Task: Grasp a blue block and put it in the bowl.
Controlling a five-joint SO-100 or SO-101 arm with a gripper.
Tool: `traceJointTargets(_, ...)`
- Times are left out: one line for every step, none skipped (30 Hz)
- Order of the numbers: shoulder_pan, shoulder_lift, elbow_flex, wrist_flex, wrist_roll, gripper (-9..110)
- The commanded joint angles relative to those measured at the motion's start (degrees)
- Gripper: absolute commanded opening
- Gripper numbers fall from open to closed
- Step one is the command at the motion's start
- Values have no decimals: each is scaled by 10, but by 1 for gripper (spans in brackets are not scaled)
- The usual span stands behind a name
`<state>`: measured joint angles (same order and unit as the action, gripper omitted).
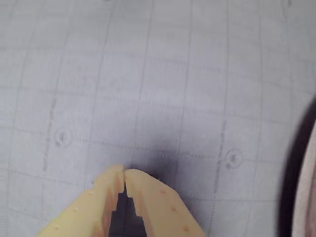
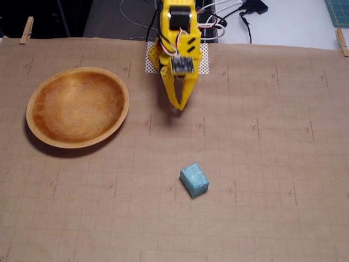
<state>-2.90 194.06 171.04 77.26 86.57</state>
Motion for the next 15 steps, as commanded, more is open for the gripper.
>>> traceJointTargets(-1, 5, -96, -3, 1, -3)
traceJointTargets(-1, 5, -112, -4, 2, -3)
traceJointTargets(5, 5, -134, -4, 3, -2)
traceJointTargets(6, 4, -149, -4, 4, -2)
traceJointTargets(7, -1, -167, -4, 11, -2)
traceJointTargets(7, -4, -188, -4, 22, -2)
traceJointTargets(7, -4, -207, -4, 33, -2)
traceJointTargets(6, -4, -223, -4, 47, -2)
traceJointTargets(4, -4, -247, -4, 67, -2)
traceJointTargets(4, -4, -258, -4, 75, -2)
traceJointTargets(7, -4, -272, -5, 83, -2)
traceJointTargets(7, -4, -283, -14, 91, -2)
traceJointTargets(7, -4, -288, -25, 94, -2)
traceJointTargets(6, -6, -293, -40, 95, -2)
traceJointTargets(6, -12, -293, -62, 96, -2)
